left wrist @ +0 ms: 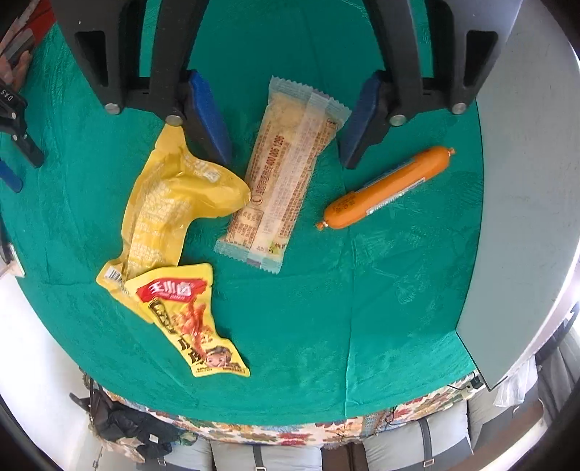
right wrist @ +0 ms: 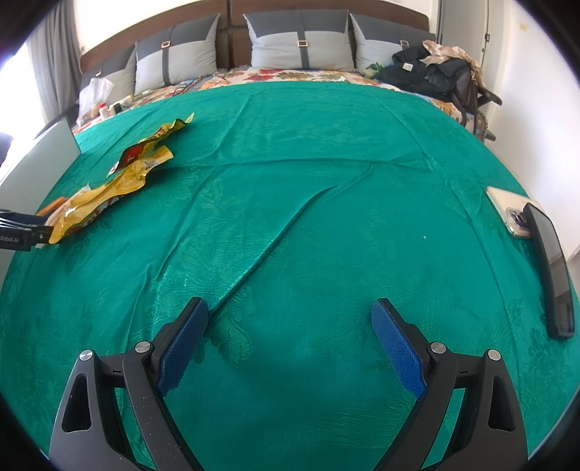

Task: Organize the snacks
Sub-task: 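Push the wrapped pastry bar away from the yellow bag with the left gripper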

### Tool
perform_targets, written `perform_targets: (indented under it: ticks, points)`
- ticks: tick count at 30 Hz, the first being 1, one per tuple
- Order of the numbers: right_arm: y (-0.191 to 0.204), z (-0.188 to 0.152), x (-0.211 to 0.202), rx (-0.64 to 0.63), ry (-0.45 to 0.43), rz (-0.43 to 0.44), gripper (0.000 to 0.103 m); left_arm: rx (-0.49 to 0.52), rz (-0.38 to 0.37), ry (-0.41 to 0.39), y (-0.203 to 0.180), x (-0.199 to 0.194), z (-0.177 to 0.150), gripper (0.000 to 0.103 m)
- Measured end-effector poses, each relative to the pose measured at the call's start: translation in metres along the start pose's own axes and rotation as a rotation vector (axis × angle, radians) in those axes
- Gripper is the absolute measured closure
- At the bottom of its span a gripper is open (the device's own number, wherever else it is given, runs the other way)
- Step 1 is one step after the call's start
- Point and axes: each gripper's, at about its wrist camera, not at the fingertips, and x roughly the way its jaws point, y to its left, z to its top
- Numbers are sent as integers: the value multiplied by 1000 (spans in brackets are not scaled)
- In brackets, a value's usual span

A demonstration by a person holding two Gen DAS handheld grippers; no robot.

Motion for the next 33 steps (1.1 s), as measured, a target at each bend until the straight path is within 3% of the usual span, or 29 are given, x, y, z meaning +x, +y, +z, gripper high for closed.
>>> perform_targets:
  ticks: [1,5,11,12,15,16,20,25,33]
  points:
    - [0,0,0,0,0,0,9,-6,-6,-9,-1,-2,-1,77]
    - [1,0,0,0,0,-1,9,-76,8,-2,-4,-15,-20,79]
    - [1,0,0,0,0,-1,9,-115,-28,17,-15,-46,-91,77]
    - [1,0,0,0,0,-1,9,-110,-45,19,-16,-48,-98,69]
    - [1,0,0,0,0,-2,9,-57,-36,-15,-25,-53,-103,23]
    - [1,0,0,0,0,-1,9,-42,-11,-37,-27,-54,-102,19]
    - [1,0,0,0,0,-1,9,-1,59,-52,-27,-36,-94,18]
    - [1,0,-1,1,0,-3,9,-79,43,-111,-11,-25,-91,0]
    - [1,-1,-1,2,0,-5,9,-43,25,-186,-9,-26,-98,0]
